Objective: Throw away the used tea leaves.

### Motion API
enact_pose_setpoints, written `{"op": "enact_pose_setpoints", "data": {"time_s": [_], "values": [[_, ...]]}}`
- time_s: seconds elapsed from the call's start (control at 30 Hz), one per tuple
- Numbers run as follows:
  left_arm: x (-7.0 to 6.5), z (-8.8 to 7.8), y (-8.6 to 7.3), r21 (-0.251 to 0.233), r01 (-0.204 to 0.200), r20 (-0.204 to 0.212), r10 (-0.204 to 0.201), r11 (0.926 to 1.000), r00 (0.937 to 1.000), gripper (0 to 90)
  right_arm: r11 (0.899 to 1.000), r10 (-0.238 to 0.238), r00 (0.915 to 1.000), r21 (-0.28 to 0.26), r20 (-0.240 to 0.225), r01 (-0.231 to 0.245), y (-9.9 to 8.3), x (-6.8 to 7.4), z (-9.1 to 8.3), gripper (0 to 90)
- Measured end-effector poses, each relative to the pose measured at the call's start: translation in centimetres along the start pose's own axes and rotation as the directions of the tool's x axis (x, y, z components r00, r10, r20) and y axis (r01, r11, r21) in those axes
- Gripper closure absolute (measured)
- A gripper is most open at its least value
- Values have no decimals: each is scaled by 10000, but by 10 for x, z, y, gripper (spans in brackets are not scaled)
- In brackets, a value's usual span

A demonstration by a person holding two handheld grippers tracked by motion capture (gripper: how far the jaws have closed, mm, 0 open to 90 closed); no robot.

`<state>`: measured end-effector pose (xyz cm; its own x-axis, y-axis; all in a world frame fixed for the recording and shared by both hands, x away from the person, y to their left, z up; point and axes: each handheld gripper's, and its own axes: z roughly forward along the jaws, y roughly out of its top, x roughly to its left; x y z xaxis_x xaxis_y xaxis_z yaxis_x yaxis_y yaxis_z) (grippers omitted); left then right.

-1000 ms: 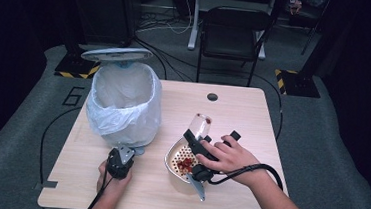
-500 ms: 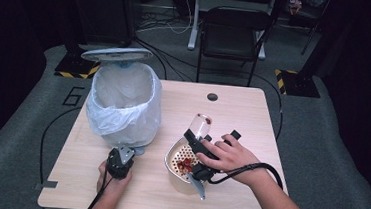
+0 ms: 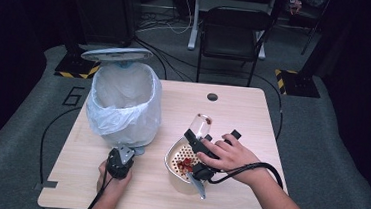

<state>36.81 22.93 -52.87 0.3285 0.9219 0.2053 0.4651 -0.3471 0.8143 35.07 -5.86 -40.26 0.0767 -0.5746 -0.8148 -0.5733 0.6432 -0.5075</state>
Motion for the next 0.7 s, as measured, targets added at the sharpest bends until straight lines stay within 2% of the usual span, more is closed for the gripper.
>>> {"op": "enact_pose_setpoints", "data": {"time_s": [0.13,0.17,0.2,0.23,0.27,0.37,0.43,0.47,0.5,0.53,0.57,0.6,0.7], "values": [[0,0,0,2,1,4,-1,10000,10000,892,10000,32,10000,-29,-10,-32,0,0,0,388],[0,0,0,64,-5,65,4,10000,10000,892,9954,-954,9952,101,-201,956,-2,-6,-1,388],[0,0,0,1,8,5,-8,10000,10000,892,9982,-605,9979,-24,-237,604,-1,-3,0,387],[0,0,0,63,-20,60,19,10000,10000,892,9997,259,9997,-56,13,-259,1,1,0,387],[0,0,0,4,1,4,-1,10000,10000,892,9960,-887,9958,56,-238,888,-1,-6,-2,386],[0,0,0,-21,-45,7,45,10000,10000,892,9963,-863,9956,-41,-362,862,-2,-10,-3,384],[1,-1,1,76,-46,68,46,10000,10000,891,9991,-391,9982,-184,-465,383,-3,-12,-3,384],[1,-1,1,71,-63,64,62,10000,10000,892,9979,-631,9968,-165,-492,623,-5,-15,-4,383],[1,-1,1,77,-92,57,92,9999,9999,892,9981,-601,9968,-169,-521,593,-5,-16,-4,383],[1,-1,1,68,-90,46,90,9999,9999,892,9995,-179,9983,-283,-560,164,-4,-14,-3,384],[2,-1,1,45,-233,-72,233,9997,9997,892,9976,610,9974,-310,-387,-622,-3,-10,-3,384],[2,-1,1,116,-237,3,237,9997,9997,892,9986,-487,9974,-224,-536,475,-6,-19,-5,384],[1,-1,1,90,-200,-29,201,9998,9998,892,9989,-253,9970,-407,-726,224,-8,-23,-4,384]]}}
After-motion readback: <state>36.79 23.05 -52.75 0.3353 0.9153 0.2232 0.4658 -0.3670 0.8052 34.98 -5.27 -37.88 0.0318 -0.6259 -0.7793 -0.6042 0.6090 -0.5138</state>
